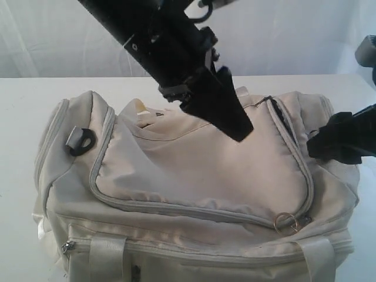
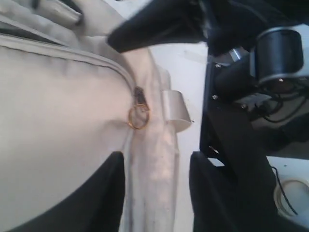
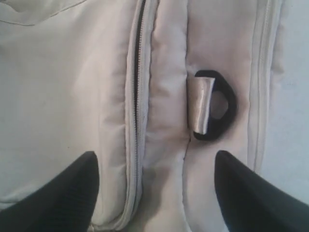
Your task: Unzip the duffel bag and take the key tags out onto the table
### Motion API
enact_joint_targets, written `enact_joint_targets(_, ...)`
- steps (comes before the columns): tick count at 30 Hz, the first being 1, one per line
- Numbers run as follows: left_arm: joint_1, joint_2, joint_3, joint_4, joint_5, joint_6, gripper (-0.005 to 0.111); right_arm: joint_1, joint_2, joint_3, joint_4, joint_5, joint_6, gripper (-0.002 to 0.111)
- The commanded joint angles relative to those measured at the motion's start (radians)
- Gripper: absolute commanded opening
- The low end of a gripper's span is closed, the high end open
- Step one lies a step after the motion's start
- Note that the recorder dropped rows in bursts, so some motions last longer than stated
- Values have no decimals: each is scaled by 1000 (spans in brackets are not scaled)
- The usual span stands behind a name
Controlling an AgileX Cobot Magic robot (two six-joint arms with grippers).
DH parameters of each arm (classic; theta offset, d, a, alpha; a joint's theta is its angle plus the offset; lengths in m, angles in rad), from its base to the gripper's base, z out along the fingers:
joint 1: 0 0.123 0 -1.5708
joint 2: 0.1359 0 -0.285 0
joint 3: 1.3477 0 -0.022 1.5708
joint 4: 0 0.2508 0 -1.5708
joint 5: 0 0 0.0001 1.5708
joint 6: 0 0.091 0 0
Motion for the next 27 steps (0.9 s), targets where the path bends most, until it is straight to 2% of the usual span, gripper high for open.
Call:
enact_joint_targets(1,-65,-90,111,-31,10,42,43,0,65,-42,26,-5,-15,64)
enact_joint_targets(5,-117,-177,229,23,-160,53,43,0,100,-53,110,25,-94,64)
enact_joint_targets(11,-210,-230,445,14,-487,135,43,0,170,-57,112,25,-96,63)
enact_joint_targets(15,-271,-196,521,12,-626,175,43,0,222,-57,130,35,-101,63)
enact_joint_targets(18,-283,-174,533,7,-674,175,43,2,250,-57,174,57,-140,63)
enact_joint_targets(21,-283,-166,533,7,-703,173,43,23,274,-57,179,57,-152,57)
enact_joint_targets(27,-283,-159,533,-8,-742,178,44,51,330,-57,172,43,-156,24)
